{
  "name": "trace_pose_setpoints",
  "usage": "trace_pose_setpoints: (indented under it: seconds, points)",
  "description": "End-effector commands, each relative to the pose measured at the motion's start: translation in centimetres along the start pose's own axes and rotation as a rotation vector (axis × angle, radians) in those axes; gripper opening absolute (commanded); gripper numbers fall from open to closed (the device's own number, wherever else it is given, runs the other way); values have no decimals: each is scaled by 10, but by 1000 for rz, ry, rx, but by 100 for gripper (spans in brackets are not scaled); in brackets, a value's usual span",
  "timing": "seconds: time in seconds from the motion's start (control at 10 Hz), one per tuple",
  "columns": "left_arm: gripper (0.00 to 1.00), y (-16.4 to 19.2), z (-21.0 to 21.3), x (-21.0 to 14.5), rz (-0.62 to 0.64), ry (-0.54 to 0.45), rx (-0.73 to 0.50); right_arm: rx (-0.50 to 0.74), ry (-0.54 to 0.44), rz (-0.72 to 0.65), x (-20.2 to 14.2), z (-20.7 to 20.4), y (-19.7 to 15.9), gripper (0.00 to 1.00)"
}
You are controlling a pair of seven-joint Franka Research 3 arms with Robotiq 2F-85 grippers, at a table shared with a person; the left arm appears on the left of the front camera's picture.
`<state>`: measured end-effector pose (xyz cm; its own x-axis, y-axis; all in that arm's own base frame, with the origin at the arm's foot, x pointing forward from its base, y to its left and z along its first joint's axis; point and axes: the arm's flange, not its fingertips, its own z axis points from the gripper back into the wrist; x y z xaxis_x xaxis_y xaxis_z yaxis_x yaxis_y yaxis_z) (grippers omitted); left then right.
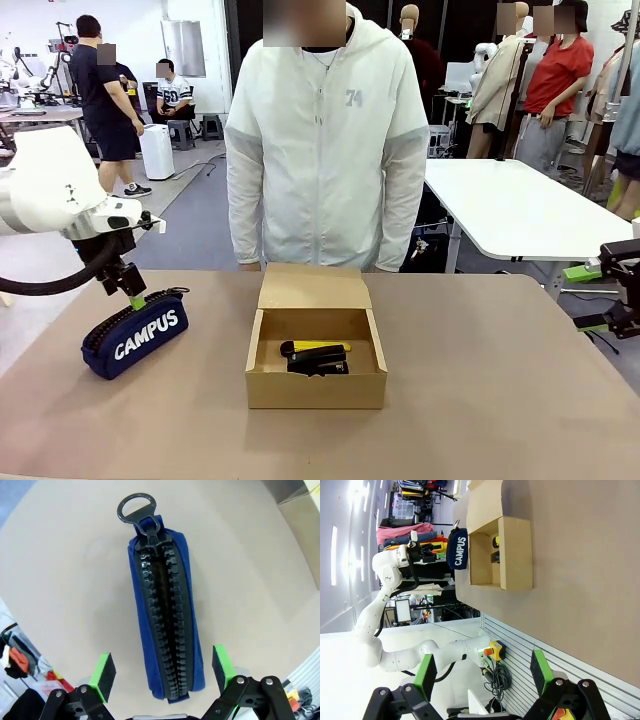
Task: Pack the items into the box.
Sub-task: Pick up the item indicated by the person and place it inside the Mailer Box.
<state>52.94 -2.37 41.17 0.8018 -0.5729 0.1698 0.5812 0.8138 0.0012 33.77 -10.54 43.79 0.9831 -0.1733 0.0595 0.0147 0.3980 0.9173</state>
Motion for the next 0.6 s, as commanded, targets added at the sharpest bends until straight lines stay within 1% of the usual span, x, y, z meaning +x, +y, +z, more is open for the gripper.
trace_pose_setpoints:
  seconds: [0.0,0.1,0.2,0.4,0.5]
  points:
    - [100,2,-29,1,2,-7,11,-4,10,0,0,4,2,100]
    - [100,-4,-44,2,-58,1,-38,-4,10,0,0,4,2,100]
    - [100,-8,-55,3,-85,17,-33,-4,10,0,0,4,2,100]
    - [100,-12,-74,5,-129,75,-59,-4,10,0,0,4,2,100]
    - [100,-10,-79,7,-120,93,-58,-4,10,0,0,4,2,100]
